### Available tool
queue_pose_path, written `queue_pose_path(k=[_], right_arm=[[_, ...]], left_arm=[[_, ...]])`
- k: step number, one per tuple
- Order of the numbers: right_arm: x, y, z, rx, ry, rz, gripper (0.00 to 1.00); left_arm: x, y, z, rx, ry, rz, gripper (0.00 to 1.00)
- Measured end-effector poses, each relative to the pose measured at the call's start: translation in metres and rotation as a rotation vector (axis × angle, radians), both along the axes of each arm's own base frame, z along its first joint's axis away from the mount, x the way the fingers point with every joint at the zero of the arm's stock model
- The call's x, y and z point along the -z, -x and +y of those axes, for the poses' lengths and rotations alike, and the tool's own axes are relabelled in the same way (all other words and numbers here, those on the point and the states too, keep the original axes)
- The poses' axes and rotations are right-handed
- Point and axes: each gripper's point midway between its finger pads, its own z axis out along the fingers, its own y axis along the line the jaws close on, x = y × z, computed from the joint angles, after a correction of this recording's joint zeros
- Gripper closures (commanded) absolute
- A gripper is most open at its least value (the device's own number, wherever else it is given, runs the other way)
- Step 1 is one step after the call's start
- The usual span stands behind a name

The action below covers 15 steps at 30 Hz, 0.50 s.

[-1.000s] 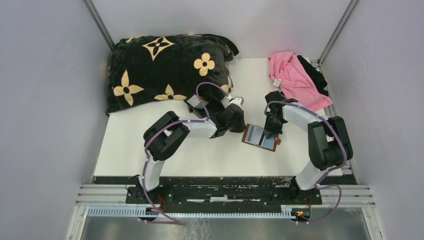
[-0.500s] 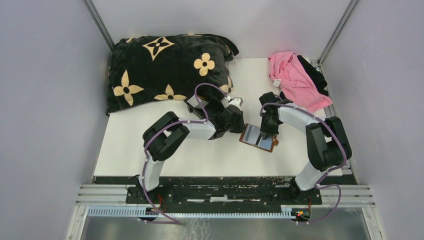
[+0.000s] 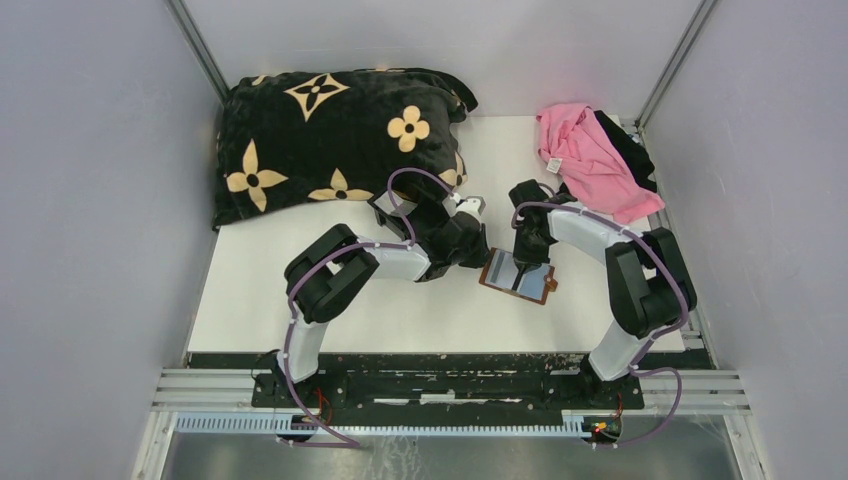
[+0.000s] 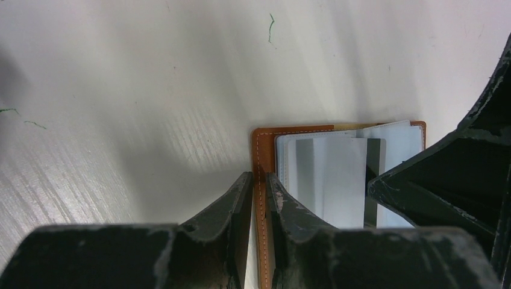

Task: Put the credit cards into the card holder
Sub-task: Insert the credit card into the card holder.

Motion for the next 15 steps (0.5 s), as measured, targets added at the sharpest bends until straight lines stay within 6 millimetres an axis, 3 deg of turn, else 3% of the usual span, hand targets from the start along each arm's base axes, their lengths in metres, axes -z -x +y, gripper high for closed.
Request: queue_pose_path(k=[9, 15], right_arm=[[-0.003, 0.001, -0.004, -0.002, 0.026, -0.009, 0.83], [-0.016, -0.002, -0.004, 0.001, 0.017, -0.052, 0.73]], left_arm=[[0.000, 0.000, 0.000, 0.000, 0.002, -0.002, 0.76], [0.000, 0.000, 0.000, 0.000, 0.002, -0.002, 0.76]])
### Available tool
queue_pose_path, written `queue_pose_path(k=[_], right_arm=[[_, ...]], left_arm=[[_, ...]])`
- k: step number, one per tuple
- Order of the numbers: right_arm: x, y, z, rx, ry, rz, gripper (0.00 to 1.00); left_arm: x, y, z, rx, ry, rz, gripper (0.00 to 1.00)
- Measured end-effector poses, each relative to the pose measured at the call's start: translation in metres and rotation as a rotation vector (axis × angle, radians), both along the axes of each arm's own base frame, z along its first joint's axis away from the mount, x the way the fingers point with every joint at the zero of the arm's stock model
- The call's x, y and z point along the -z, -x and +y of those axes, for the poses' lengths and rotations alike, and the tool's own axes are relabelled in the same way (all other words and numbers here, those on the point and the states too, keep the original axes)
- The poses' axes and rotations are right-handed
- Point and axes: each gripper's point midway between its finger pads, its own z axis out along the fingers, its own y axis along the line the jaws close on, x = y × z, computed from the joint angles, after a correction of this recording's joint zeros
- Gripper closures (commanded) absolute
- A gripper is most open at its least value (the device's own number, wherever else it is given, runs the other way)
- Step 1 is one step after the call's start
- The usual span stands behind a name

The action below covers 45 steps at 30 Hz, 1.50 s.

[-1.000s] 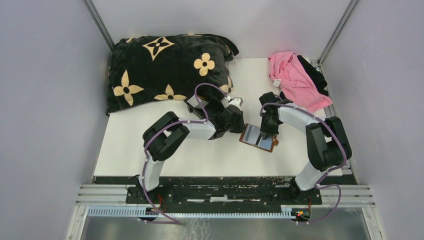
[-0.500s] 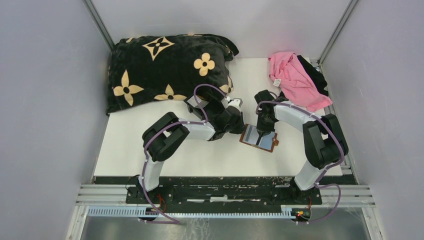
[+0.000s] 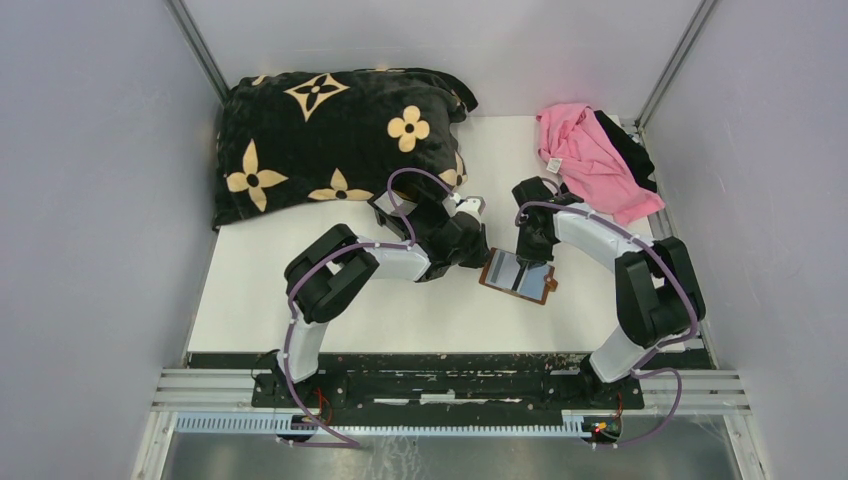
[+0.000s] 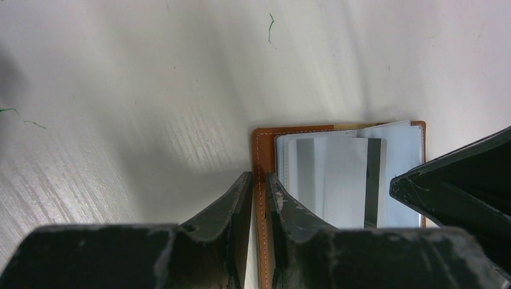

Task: Put the credit cards into the card holder
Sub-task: Insert the credit card into the card holder.

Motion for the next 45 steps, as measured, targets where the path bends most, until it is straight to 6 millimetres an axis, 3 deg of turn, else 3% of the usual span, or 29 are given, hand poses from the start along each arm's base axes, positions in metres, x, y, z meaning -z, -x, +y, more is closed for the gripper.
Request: queue_pose_path(k=[12, 45], right_arm=[[0.013, 0.013, -0.004, 0.017, 0.004, 0.031, 0.69], [0.024, 0.007, 0.018, 0.056, -0.124, 0.003, 0.68]], left_arm=[[0.000, 0.000, 0.000, 0.001, 0.000, 0.001, 0.76], [0.001, 0.001, 0.000, 0.005, 0.011, -0.004, 0.76]])
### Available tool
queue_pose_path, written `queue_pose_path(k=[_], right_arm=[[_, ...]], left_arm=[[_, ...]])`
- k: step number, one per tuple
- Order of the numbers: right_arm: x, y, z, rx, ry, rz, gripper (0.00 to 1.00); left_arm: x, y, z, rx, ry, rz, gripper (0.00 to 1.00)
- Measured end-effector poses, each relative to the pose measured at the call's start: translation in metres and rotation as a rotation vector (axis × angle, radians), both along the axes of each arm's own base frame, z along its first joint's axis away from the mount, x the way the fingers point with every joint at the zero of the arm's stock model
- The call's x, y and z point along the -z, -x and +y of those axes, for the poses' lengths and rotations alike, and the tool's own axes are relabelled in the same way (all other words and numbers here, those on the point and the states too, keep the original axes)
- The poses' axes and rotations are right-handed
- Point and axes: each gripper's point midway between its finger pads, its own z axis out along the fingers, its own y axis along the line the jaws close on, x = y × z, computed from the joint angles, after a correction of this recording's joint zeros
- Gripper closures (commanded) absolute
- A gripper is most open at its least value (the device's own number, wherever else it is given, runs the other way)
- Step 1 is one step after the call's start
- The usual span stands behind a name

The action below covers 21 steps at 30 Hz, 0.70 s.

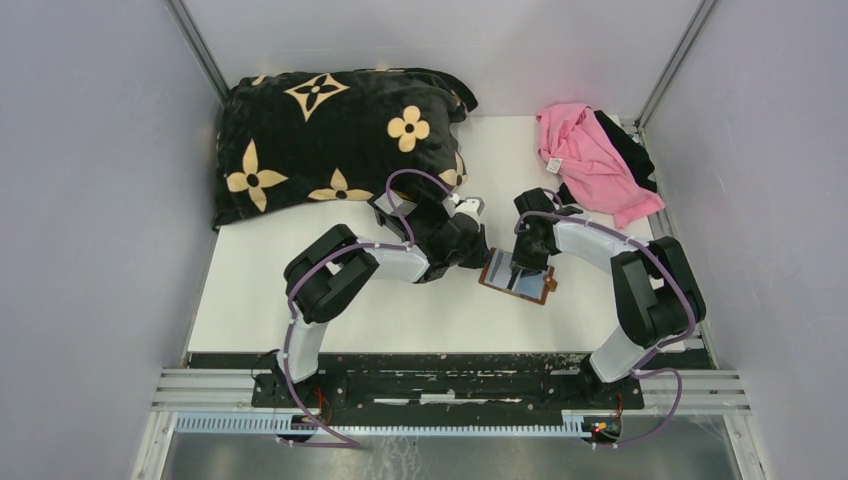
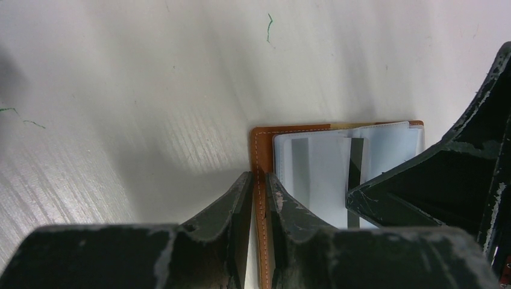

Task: Put the credit cards into the card holder
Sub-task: Insert the credit card into the card holder.

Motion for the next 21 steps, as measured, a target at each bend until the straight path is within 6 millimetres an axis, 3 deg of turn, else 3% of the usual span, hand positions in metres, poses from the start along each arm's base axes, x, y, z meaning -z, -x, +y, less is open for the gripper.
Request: queue_pose_path(k=[21], right_arm=[[-0.002, -0.012, 0.017, -0.002, -0.093, -0.064, 0.66]], left_arm=[[0.000, 0.003, 0.002, 0.005, 0.015, -0.007, 0.76]])
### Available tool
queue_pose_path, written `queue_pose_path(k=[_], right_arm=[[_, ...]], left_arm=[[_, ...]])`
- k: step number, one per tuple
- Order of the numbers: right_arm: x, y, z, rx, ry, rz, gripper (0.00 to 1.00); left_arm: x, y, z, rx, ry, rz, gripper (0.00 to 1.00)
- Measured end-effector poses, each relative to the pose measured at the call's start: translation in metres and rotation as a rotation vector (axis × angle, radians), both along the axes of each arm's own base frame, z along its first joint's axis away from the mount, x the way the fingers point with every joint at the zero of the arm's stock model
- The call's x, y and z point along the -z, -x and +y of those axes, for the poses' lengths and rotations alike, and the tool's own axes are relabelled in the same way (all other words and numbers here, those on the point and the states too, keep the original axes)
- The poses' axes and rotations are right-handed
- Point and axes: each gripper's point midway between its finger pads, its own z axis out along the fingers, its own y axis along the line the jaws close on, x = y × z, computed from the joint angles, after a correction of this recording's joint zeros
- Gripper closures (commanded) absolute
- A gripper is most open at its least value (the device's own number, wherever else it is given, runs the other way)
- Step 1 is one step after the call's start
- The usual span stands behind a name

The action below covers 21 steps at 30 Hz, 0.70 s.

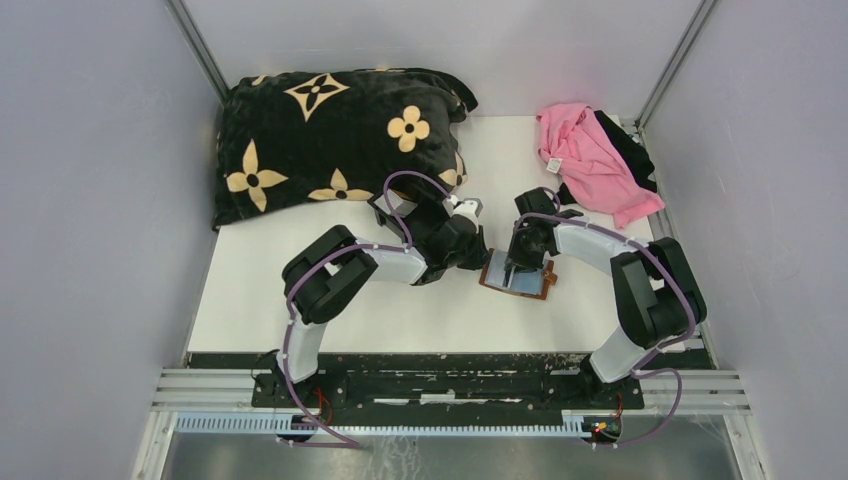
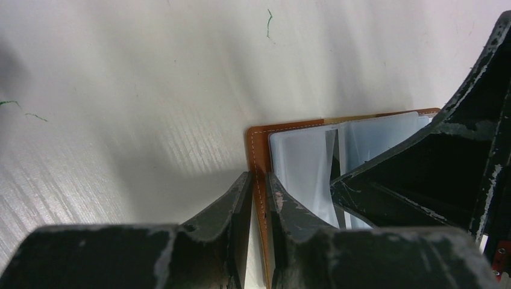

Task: Put the credit cards into the card holder
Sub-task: Insert the credit card into the card holder.

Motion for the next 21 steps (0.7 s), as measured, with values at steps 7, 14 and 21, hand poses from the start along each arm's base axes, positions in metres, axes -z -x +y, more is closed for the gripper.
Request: queue_pose_path(k=[7, 14, 21], right_arm=[[-0.006, -0.005, 0.001, -0.029, 0.006, -0.008, 0.58], [-0.060, -0.041, 0.010, -0.090, 0.003, -0.173, 0.52], [-0.102, -0.023, -0.018, -0.083, 0.085, -0.281, 0.42]], left_arm=[[-0.001, 0.000, 0.002, -0.007, -0.008, 0.000, 0.73], [-0.004, -0.001, 0.006, -0.021, -0.056, 0.023, 0.70], [-0.007, 0.003, 0.019, -0.044, -0.125, 0.049, 0.69]])
